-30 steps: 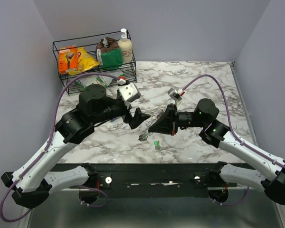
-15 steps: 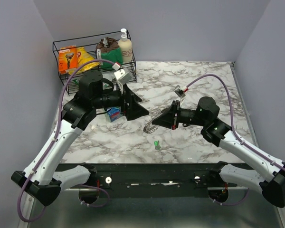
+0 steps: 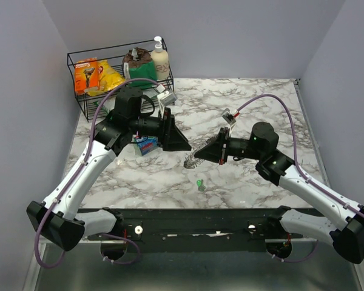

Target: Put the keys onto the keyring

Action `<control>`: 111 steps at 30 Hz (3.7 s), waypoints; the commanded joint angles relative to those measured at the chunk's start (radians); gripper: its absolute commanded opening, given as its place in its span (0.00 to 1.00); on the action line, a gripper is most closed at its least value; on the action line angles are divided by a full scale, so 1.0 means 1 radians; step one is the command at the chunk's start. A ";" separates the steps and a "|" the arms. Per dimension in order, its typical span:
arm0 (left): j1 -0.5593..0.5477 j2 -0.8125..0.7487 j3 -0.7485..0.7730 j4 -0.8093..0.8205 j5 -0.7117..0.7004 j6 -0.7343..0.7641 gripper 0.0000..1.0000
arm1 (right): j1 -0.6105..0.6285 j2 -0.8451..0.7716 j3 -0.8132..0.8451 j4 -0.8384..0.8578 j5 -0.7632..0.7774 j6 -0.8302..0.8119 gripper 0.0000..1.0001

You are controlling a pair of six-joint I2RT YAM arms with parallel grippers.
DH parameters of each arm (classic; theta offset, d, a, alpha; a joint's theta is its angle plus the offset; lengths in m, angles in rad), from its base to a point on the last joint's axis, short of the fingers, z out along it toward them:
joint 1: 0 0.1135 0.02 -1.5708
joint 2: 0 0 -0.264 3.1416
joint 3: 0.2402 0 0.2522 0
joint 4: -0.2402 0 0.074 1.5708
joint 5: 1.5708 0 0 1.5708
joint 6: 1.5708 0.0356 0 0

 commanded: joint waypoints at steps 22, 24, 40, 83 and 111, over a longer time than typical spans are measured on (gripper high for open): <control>-0.039 0.111 0.036 -0.221 -0.018 0.180 0.49 | -0.010 0.020 0.046 0.059 -0.022 0.012 0.01; -0.044 0.111 0.039 -0.213 -0.018 0.180 0.47 | -0.010 0.021 0.046 0.061 -0.024 0.014 0.01; -0.061 0.128 0.051 -0.218 -0.037 0.190 0.31 | -0.010 0.032 0.051 0.065 -0.030 0.021 0.01; -0.073 -0.066 -0.171 0.353 -0.141 -0.089 0.00 | -0.013 -0.032 -0.104 0.255 0.008 0.172 0.54; -0.073 -0.078 -0.188 0.373 -0.136 -0.093 0.00 | -0.013 -0.052 -0.210 0.420 0.169 0.396 0.43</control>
